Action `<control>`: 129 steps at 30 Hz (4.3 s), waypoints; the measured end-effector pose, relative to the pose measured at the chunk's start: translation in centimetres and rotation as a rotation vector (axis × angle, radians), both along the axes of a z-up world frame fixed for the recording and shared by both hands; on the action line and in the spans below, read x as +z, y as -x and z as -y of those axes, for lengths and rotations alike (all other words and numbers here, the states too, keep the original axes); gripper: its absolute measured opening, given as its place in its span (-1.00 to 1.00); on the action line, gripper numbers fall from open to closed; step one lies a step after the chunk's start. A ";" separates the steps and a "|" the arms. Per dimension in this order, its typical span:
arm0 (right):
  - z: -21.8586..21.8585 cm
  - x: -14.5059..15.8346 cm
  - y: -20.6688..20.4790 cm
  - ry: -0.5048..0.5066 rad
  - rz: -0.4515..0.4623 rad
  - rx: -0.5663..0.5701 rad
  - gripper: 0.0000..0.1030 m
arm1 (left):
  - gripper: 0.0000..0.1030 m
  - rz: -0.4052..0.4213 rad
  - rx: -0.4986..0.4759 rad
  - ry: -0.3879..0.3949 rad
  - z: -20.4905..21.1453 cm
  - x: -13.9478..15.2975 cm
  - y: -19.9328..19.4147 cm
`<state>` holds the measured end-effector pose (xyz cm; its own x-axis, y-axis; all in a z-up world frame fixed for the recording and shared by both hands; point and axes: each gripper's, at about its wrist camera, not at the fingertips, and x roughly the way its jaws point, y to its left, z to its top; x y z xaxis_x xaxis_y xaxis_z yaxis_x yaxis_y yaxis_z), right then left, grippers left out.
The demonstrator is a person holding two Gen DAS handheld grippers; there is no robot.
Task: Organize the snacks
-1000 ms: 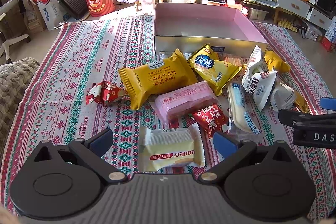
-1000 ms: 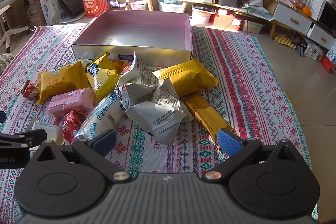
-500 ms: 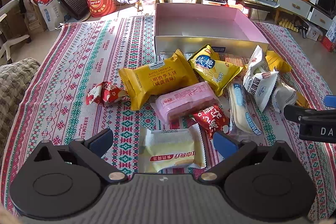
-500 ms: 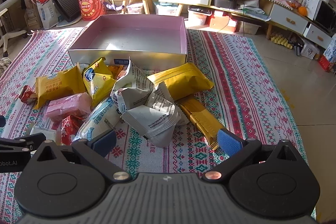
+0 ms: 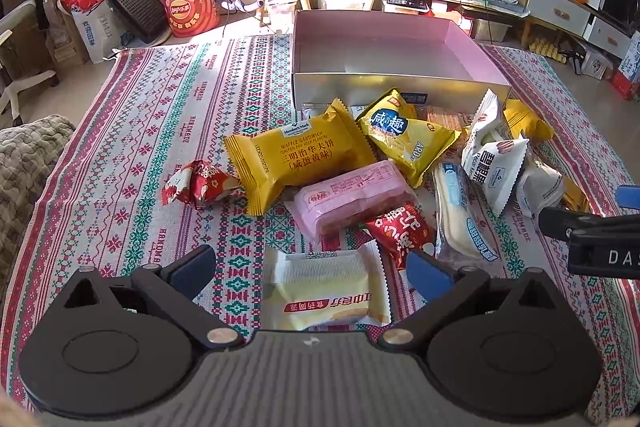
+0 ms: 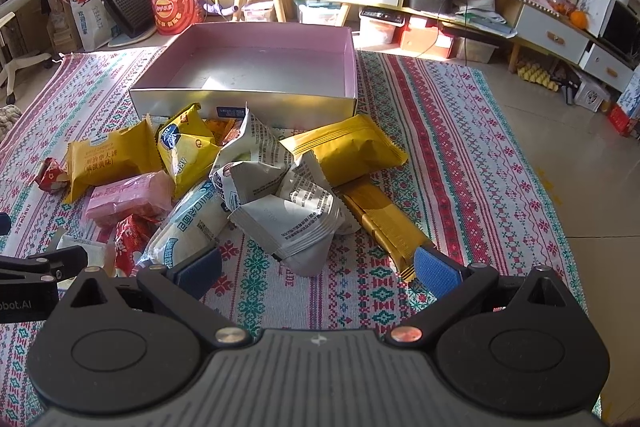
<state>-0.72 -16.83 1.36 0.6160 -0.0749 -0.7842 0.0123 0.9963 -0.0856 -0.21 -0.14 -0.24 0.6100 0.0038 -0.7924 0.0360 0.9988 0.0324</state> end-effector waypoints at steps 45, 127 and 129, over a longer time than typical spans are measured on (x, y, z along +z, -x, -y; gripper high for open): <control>4.9 -2.2 -7.0 -0.550 -0.355 -0.066 0.31 | 0.36 -0.142 -0.470 0.143 -0.4 -1.7 -8.1; 4.7 1.5 -16.3 -0.456 -0.039 0.052 0.09 | -0.26 -0.146 -0.239 0.378 0.3 0.4 -18.3; 4.5 1.7 -16.1 -0.452 -0.037 0.063 0.09 | -0.27 -0.126 -0.215 0.372 0.2 0.8 -18.3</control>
